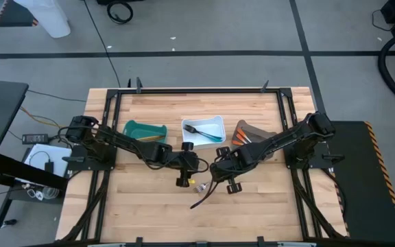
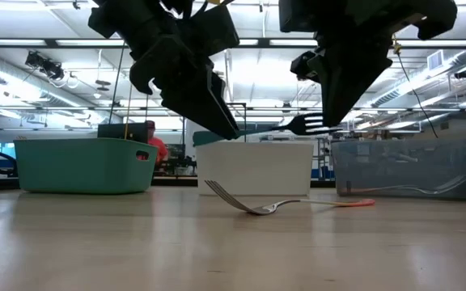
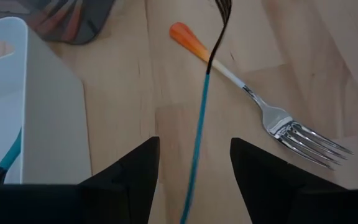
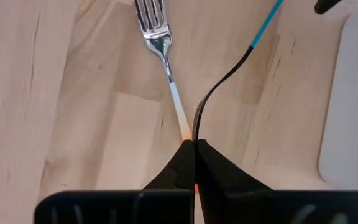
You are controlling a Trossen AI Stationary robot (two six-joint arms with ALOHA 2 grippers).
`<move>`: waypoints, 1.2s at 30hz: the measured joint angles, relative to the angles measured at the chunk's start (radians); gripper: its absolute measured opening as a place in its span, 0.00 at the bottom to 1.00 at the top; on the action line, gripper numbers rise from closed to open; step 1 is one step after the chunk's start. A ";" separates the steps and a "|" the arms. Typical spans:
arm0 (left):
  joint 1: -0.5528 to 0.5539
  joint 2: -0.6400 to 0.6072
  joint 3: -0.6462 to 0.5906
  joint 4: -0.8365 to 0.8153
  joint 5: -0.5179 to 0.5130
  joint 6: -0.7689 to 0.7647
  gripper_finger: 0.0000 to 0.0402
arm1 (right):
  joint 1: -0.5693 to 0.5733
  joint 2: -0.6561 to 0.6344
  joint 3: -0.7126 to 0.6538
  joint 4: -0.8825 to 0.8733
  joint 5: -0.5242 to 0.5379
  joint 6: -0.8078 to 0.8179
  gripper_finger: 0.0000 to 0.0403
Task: Sort silverware by color (type)
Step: Put the blue fork into the white bin
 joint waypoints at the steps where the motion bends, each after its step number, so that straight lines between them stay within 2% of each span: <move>1: 0.000 0.000 0.000 -0.001 0.000 0.005 0.51 | 0.000 0.000 0.002 0.000 -0.001 0.000 0.02; 5: 0.000 0.000 0.000 -0.004 -0.002 0.006 0.46 | 0.000 -0.011 0.004 0.000 -0.003 -0.002 0.02; 12: 0.000 0.000 0.000 -0.012 -0.003 0.006 0.32 | 0.000 -0.059 0.004 -0.003 -0.003 0.014 0.02; 26: -0.002 0.000 0.000 -0.008 0.017 0.015 0.03 | -0.002 -0.057 0.005 -0.020 -0.043 0.013 0.02; 31: -0.002 0.000 0.000 -0.009 0.017 0.002 0.02 | -0.001 -0.057 0.004 -0.023 -0.017 0.025 0.03; 36: 0.000 0.000 0.000 -0.002 0.001 -0.026 0.02 | -0.002 -0.056 0.004 -0.006 0.031 0.052 0.17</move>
